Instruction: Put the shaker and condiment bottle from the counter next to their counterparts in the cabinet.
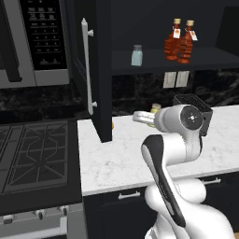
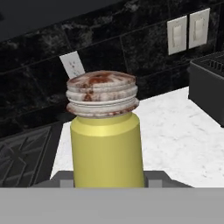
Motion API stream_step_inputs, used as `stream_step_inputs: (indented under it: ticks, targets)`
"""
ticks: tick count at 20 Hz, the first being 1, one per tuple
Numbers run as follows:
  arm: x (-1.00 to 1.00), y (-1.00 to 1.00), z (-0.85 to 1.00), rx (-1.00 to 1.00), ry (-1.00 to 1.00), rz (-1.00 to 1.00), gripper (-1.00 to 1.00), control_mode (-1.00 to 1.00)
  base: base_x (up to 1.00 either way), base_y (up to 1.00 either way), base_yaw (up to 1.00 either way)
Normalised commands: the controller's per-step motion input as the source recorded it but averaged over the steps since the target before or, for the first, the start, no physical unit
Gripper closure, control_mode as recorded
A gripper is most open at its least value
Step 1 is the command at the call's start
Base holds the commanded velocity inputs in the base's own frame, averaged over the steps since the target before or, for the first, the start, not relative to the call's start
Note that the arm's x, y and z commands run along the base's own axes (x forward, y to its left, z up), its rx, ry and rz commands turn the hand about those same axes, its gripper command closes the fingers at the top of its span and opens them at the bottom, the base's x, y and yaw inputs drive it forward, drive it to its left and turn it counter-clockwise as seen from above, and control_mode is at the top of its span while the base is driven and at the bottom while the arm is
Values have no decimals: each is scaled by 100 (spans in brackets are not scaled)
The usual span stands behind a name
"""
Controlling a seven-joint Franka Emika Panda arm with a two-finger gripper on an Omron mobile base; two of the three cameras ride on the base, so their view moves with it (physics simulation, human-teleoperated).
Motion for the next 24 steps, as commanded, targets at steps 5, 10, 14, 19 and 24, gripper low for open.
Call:
stream_step_inputs:
  ticks: [5, 10, 14, 19, 24]
  targets:
    - [-68, 0, 25, 0, 0, -11, 100, -100, 0, 0, 0]
    - [-57, -6, 27, 0, 0, -8, 100, -100, 0, 0, 0]
    - [-60, -17, 27, 0, 0, -5, 100, -100, 0, 0, 0]
    - [-38, -4, 27, -3, 0, -1, 100, -100, 0, 0, 0]
    - [-2, 0, 22, -9, 0, 8, 100, -100, 0, 0, 0]
